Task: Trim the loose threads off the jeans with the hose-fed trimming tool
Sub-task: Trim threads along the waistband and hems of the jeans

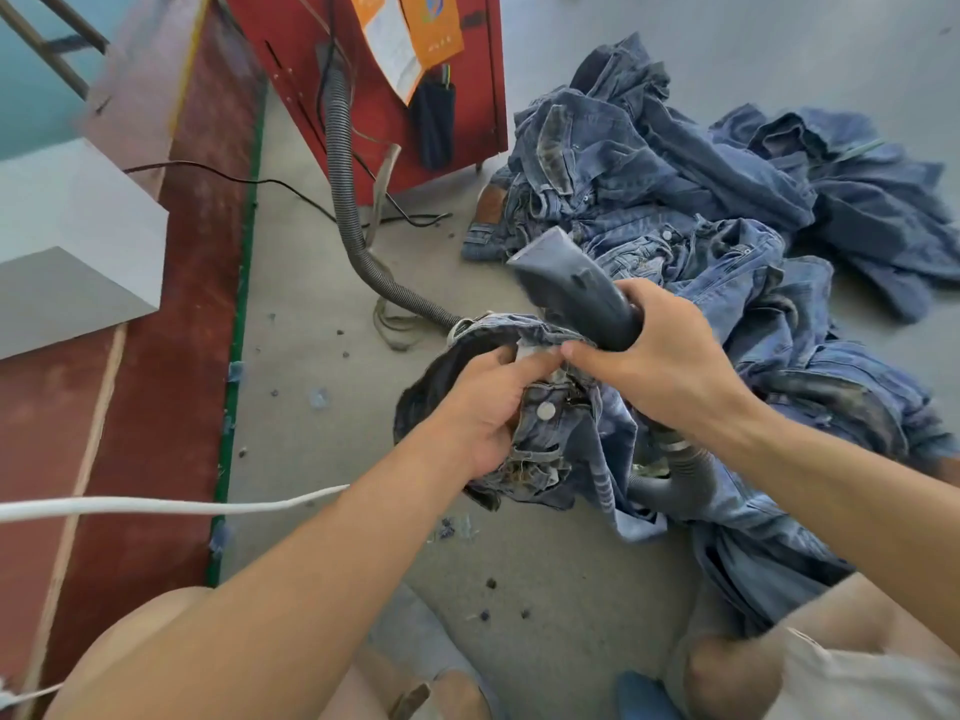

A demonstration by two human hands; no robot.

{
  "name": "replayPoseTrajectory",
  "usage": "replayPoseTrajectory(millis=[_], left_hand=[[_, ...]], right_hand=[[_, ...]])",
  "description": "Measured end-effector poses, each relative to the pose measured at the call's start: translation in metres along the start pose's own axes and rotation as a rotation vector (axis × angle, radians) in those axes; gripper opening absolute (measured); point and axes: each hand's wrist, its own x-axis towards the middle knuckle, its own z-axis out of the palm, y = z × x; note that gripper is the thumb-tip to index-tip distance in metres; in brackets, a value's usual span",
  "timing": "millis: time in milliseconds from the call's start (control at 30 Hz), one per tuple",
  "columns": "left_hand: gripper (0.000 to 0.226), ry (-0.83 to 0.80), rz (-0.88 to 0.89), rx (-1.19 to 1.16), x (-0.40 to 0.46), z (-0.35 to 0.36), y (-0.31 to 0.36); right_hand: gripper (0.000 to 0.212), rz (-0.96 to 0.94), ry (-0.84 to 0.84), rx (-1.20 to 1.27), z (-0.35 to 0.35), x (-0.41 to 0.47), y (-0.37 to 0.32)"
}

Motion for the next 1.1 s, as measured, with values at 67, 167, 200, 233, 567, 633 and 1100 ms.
replayPoseTrajectory(millis=[67, 167, 200, 233, 567, 633, 1100], left_hand=[[0.024, 0.029, -0.001, 0.017, 0.002, 0.001, -0.002], [0.015, 0.089, 0.020, 0.028, 0.007, 0.003, -0.005], [0.011, 0.122, 0.030, 0.018, 0.008, 0.002, -0.005], [0.010, 0.159, 0.043, 0.009, 0.010, 0.001, -0.005], [0.025, 0.216, 0.089, -0.141, 0.021, -0.021, 0.009], [0.023, 0.135, 0.077, -0.143, 0.020, -0.020, 0.005], [0.043, 0.260, 0.002, -0.123, 0.027, -0.014, 0.010]], right_hand=[[0.038, 0.091, 0.034, 0.089, 0.000, 0.004, 0.007], [0.043, 0.197, 0.022, 0.103, 0.001, 0.008, 0.012], [0.044, 0.220, 0.003, 0.074, 0.000, 0.009, 0.014], [0.045, 0.239, -0.015, 0.051, -0.002, 0.011, 0.016], [0.025, 0.026, -0.346, -0.125, -0.065, 0.006, -0.006], [0.021, 0.051, -0.426, -0.143, -0.057, 0.009, -0.006], [0.027, 0.146, -0.242, -0.144, -0.065, 0.012, -0.007]])
